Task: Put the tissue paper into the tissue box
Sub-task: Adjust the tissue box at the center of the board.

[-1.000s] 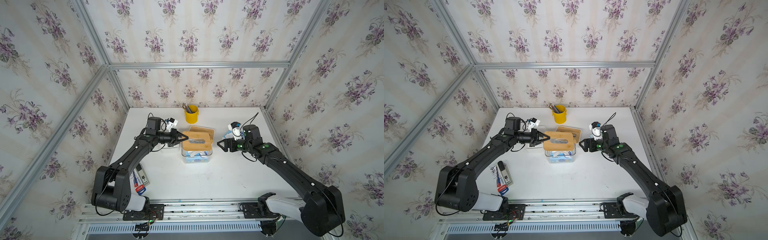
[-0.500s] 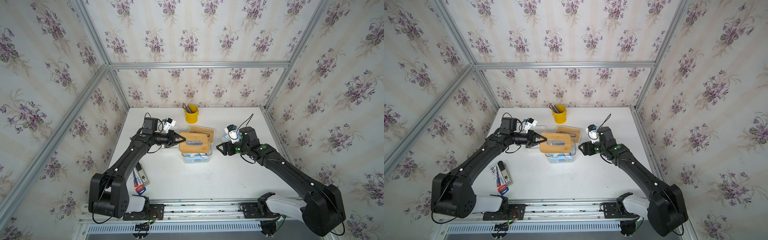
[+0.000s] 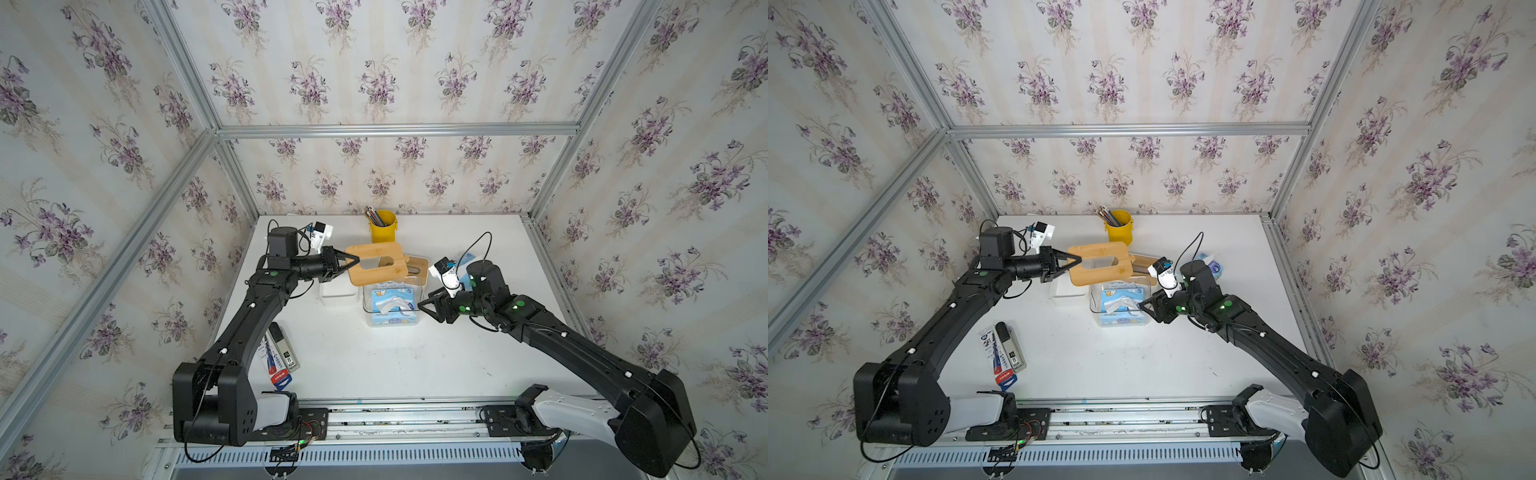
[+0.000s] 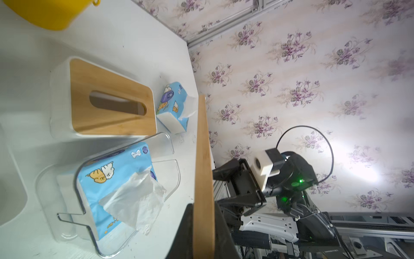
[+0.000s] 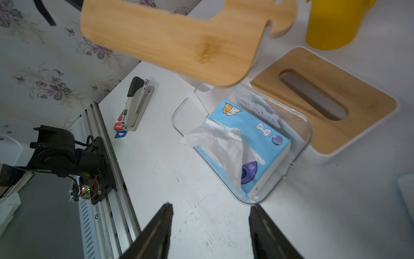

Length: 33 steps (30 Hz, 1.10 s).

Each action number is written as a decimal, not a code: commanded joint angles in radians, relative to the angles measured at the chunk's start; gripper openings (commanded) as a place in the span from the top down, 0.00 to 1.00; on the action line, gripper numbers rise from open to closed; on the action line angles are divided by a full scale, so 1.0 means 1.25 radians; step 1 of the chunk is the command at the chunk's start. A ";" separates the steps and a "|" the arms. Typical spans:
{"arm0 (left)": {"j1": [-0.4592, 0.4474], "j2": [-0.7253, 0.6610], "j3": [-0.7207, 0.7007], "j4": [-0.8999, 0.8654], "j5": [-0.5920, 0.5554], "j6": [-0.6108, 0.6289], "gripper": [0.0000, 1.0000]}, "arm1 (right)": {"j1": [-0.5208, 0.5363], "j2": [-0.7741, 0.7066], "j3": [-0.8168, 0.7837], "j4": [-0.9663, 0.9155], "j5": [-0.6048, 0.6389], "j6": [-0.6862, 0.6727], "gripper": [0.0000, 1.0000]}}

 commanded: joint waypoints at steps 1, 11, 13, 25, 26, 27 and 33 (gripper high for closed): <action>0.024 -0.001 0.020 -0.005 -0.019 -0.003 1.00 | 0.037 0.057 0.029 0.061 0.066 -0.046 0.45; 0.032 0.009 0.034 -0.002 -0.020 -0.011 1.00 | 0.097 0.218 0.119 0.014 0.116 -0.111 0.51; 0.032 0.009 0.033 -0.004 -0.019 -0.007 1.00 | 0.100 0.237 0.131 0.010 0.125 -0.112 0.53; 0.032 0.012 0.021 -0.005 -0.009 -0.001 1.00 | 0.106 0.295 0.152 -0.024 0.105 -0.135 0.55; 0.032 0.012 0.021 -0.006 -0.010 0.001 1.00 | 0.105 0.300 0.155 -0.025 0.113 -0.135 0.55; 0.032 0.012 0.020 -0.004 -0.008 -0.001 1.00 | 0.105 0.306 0.159 -0.029 0.115 -0.135 0.55; 0.032 0.011 0.011 0.002 -0.003 -0.002 1.00 | 0.105 0.330 0.181 -0.031 0.143 -0.128 0.63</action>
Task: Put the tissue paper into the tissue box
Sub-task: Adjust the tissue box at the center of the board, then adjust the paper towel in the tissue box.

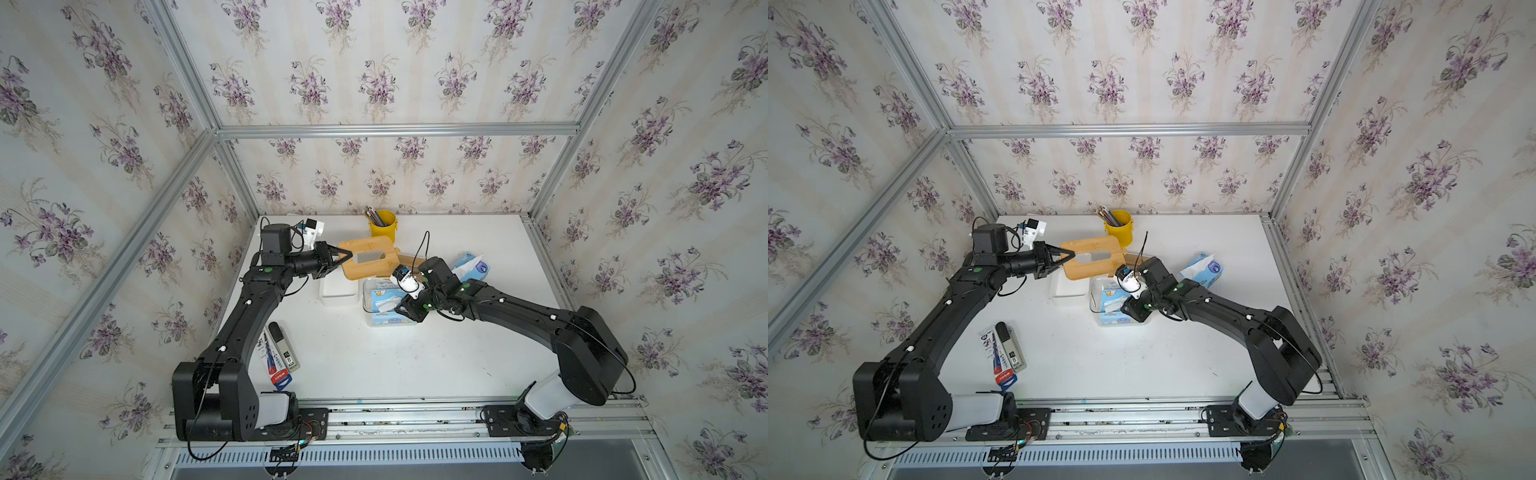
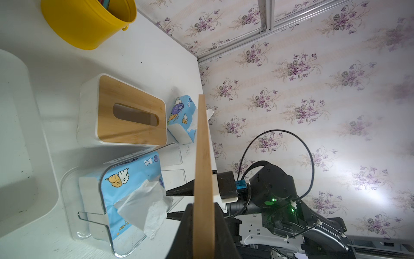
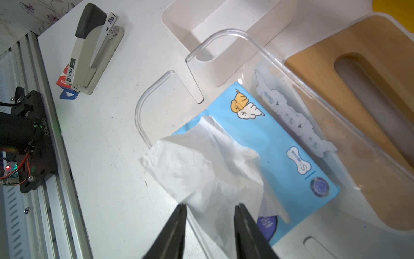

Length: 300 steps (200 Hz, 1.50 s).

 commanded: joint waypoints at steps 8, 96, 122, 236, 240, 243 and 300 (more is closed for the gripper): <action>0.001 -0.002 -0.003 0.030 0.019 0.005 1.00 | -0.001 0.013 0.015 -0.002 0.044 0.003 0.66; 0.001 -0.008 -0.021 0.047 0.029 -0.005 1.00 | -0.001 0.006 0.026 0.006 0.057 0.010 0.70; 0.001 -0.011 -0.022 0.049 0.033 -0.007 1.00 | 0.000 0.012 0.033 0.006 0.059 0.011 0.69; 0.001 -0.014 -0.036 0.061 0.033 -0.016 1.00 | -0.001 0.032 0.044 0.031 0.124 -0.018 0.85; 0.001 -0.014 -0.036 0.061 0.034 -0.016 1.00 | -0.001 0.034 0.046 0.032 0.126 -0.022 0.86; 0.001 -0.013 -0.036 0.060 0.033 -0.015 1.00 | -0.001 0.035 0.047 0.032 0.128 -0.024 0.86; 0.002 -0.020 -0.027 0.044 0.014 -0.019 1.00 | 0.000 0.059 0.097 0.013 0.187 -0.077 0.92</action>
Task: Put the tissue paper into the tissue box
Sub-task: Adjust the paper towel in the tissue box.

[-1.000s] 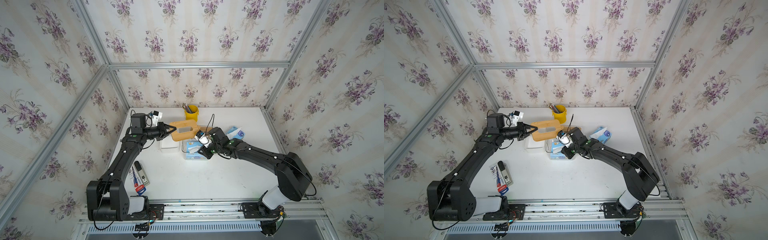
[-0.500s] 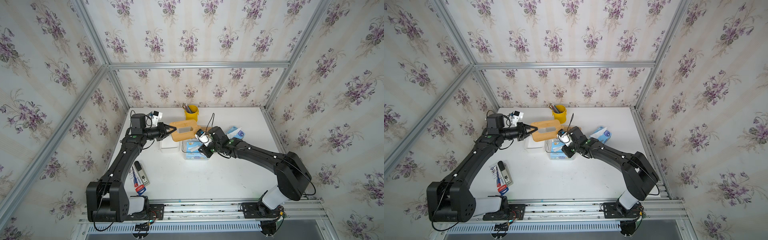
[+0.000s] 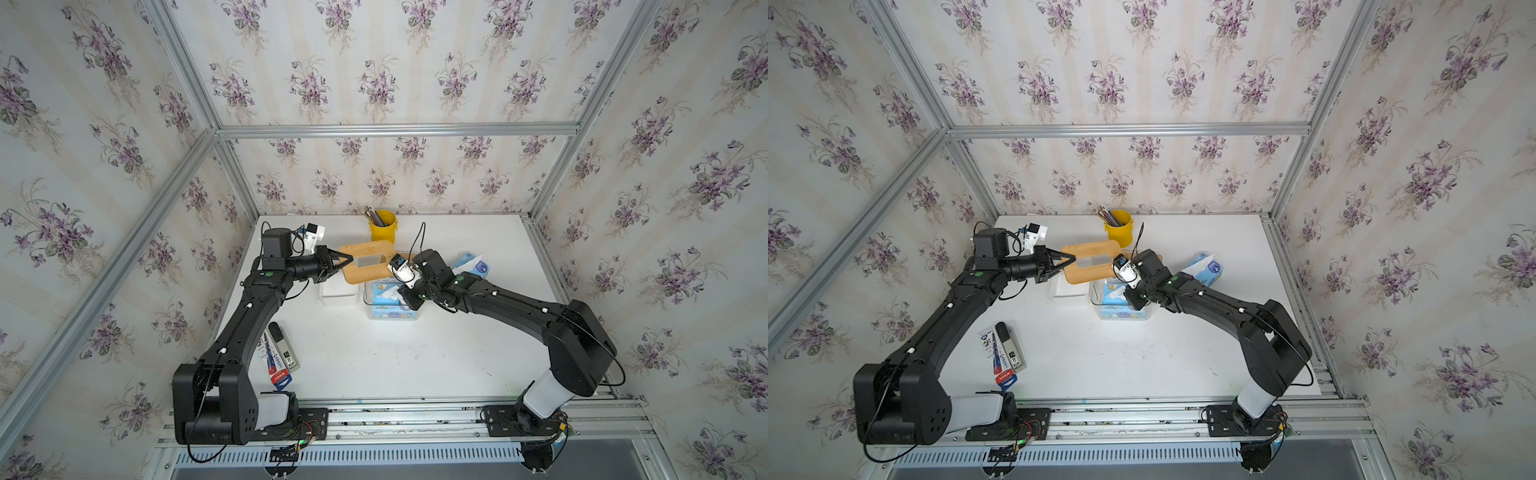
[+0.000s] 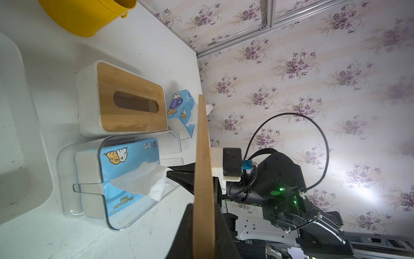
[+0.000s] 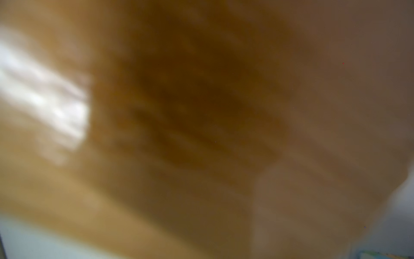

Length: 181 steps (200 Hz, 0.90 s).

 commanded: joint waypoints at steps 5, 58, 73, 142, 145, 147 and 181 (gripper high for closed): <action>0.002 -0.008 0.011 0.017 -0.005 0.003 1.00 | 0.000 0.009 0.020 0.001 0.047 -0.036 0.92; 0.006 -0.014 0.018 -0.020 -0.032 0.025 1.00 | 0.000 0.034 0.040 0.011 0.108 -0.048 0.84; 0.008 -0.014 0.018 -0.027 -0.035 0.029 1.00 | 0.000 0.038 0.043 0.012 0.121 -0.050 0.80; 0.023 -0.021 0.038 -0.101 -0.083 0.085 1.00 | 0.000 0.030 0.035 0.015 0.191 -0.048 0.66; 0.025 -0.022 0.039 -0.106 -0.087 0.090 1.00 | 0.000 0.033 0.036 0.015 0.194 -0.048 0.66; 0.025 -0.022 0.040 -0.109 -0.088 0.092 1.00 | 0.000 0.034 0.037 0.015 0.197 -0.047 0.66; 0.033 -0.035 0.045 -0.151 -0.109 0.122 1.00 | 0.000 0.065 0.055 0.027 0.218 -0.038 0.65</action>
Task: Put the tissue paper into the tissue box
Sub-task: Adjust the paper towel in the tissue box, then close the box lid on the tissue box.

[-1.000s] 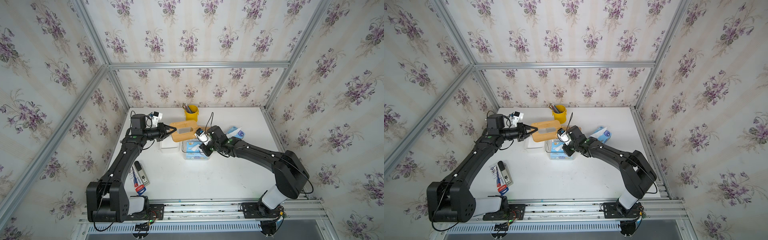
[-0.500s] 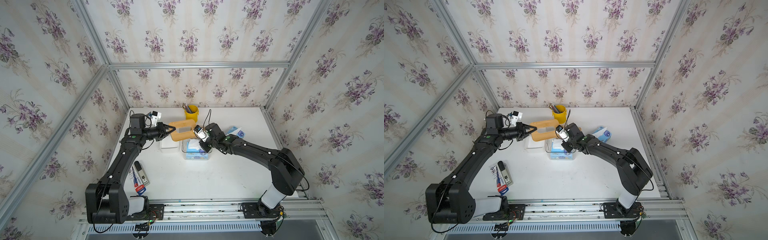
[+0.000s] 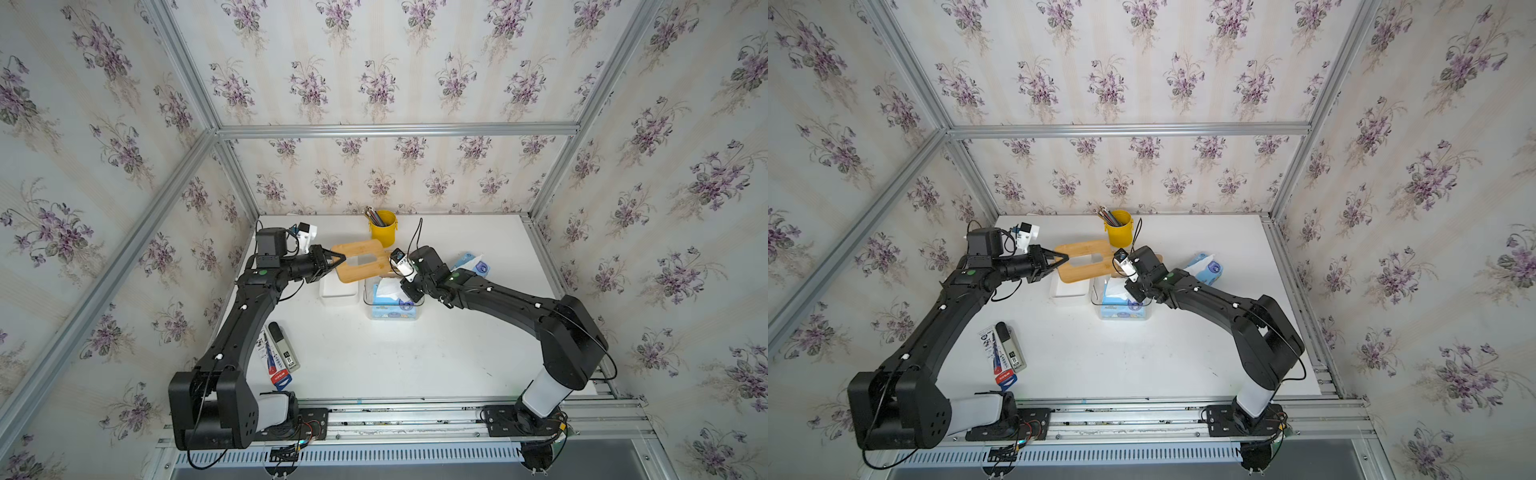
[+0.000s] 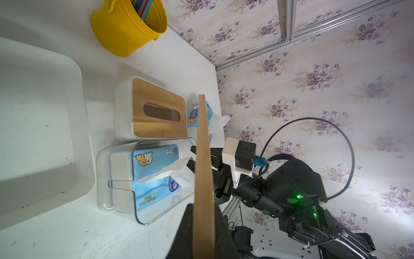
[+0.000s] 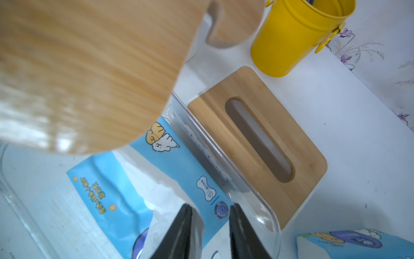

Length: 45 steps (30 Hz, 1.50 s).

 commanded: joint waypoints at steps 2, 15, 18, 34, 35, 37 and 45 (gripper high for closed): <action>0.007 -0.016 0.009 -0.038 -0.018 0.047 1.00 | 0.000 0.026 0.018 0.023 0.035 0.006 0.65; 0.008 -0.036 -0.010 -0.066 0.014 0.076 1.00 | -0.009 0.036 0.041 0.040 0.074 0.001 0.55; 0.009 -0.038 -0.017 -0.058 0.028 0.073 1.00 | -0.019 0.026 0.040 0.032 0.030 0.005 0.53; -0.033 -0.005 -0.071 0.053 0.104 0.001 1.00 | -0.073 -0.108 -0.068 0.016 -0.234 0.096 0.48; -0.036 -0.006 -0.073 0.054 0.105 -0.001 1.00 | -0.074 -0.112 -0.071 0.015 -0.236 0.099 0.48; -0.041 -0.005 -0.075 0.056 0.114 0.000 1.00 | -0.082 -0.124 -0.081 0.020 -0.255 0.111 0.48; -0.068 0.010 -0.093 0.083 0.131 -0.012 1.00 | -0.153 -0.194 -0.130 0.040 -0.328 0.195 0.47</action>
